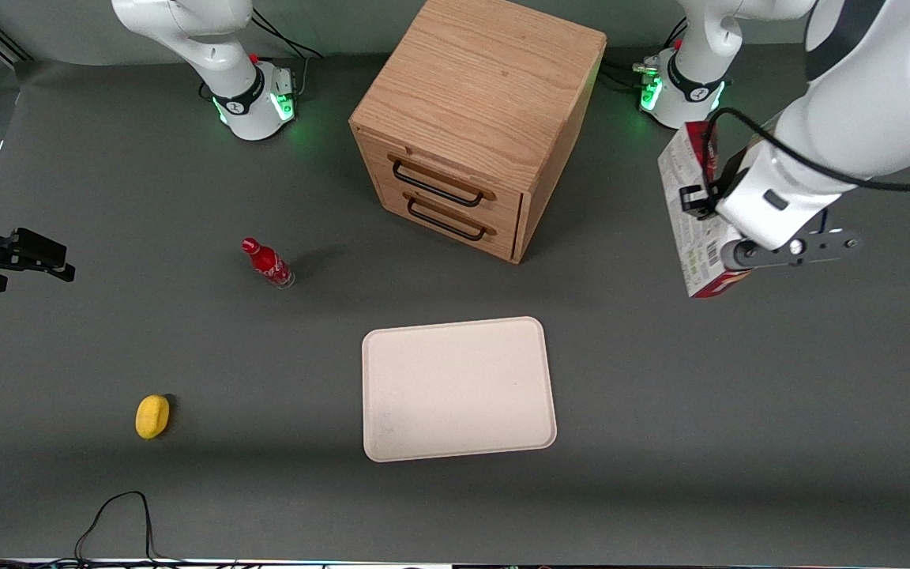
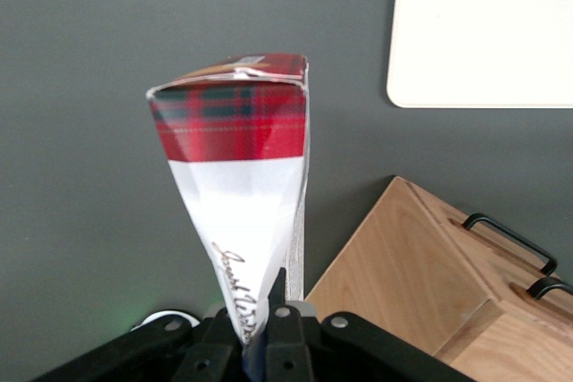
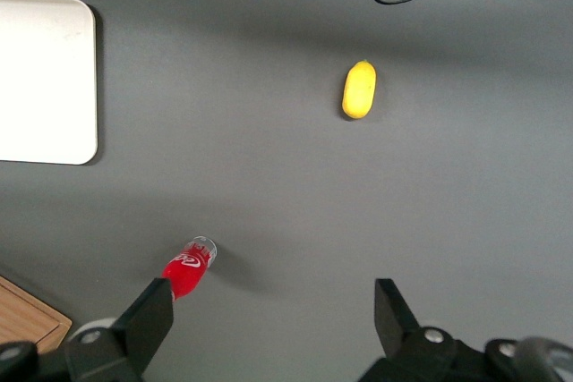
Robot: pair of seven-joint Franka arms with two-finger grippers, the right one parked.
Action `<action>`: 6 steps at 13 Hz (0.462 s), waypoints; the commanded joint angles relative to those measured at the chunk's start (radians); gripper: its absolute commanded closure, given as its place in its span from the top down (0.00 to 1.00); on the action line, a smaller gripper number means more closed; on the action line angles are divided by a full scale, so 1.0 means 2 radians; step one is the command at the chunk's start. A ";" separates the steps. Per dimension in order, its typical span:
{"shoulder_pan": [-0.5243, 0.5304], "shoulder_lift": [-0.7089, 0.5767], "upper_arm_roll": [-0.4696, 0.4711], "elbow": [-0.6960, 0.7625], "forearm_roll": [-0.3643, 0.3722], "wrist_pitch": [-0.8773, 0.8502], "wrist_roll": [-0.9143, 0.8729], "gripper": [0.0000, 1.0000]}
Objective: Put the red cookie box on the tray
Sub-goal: 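Lift the cookie box up with the left gripper, then carry the held box over the cream tray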
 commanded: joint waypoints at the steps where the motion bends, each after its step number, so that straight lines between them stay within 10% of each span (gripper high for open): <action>1: -0.008 0.096 -0.046 0.107 -0.007 -0.006 -0.075 0.00; 6: -0.080 0.230 -0.052 0.153 -0.003 0.151 -0.212 0.00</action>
